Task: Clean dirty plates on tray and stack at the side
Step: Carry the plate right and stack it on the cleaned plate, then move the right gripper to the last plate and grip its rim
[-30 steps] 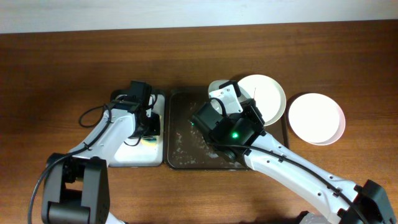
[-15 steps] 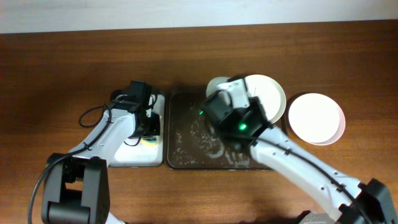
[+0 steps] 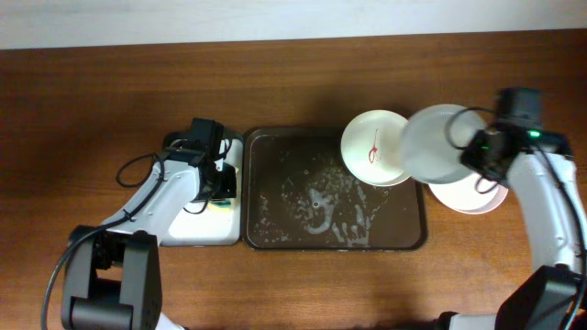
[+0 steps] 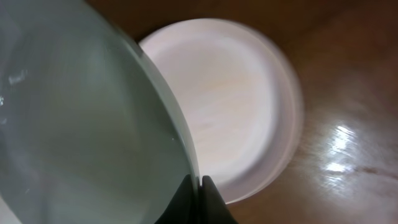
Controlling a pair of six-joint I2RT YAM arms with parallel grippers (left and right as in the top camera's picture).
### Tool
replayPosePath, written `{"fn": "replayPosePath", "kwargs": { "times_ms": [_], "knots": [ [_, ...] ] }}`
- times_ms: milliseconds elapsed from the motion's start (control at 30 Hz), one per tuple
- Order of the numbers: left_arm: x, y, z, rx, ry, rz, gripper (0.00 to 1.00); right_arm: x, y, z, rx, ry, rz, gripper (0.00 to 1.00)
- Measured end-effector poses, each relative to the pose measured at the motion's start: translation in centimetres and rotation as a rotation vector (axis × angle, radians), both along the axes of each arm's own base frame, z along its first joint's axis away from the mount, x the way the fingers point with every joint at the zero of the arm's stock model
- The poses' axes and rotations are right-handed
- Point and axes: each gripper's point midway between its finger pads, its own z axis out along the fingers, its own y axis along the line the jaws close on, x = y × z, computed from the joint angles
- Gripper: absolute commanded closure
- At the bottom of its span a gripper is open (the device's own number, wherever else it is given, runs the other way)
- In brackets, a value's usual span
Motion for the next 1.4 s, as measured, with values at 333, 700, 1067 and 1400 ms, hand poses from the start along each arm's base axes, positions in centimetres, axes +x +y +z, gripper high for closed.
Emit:
{"fn": "replayPosePath", "kwargs": {
  "times_ms": [333, 700, 1067, 1400],
  "knots": [
    [0.0, 0.0, 0.0, 0.000, 0.000, 0.000, 1.00, -3.9, -7.8, -2.7, 0.106, 0.041, -0.260, 0.94],
    [0.0, 0.0, 0.0, -0.001, 0.001, 0.000, 0.98, -0.3, -0.8, -2.8, 0.260, -0.007, 0.009, 0.36],
    [0.0, 0.0, 0.0, -0.001, 0.001, 0.000, 0.98, 1.6, 10.4, -5.0, 0.296, 0.026, 0.360, 0.07],
    [0.0, 0.0, 0.0, -0.001, 0.001, -0.001, 0.97, 1.1, 12.6, -9.8, 0.326, 0.078, 0.363, 0.45]
  ]
}}
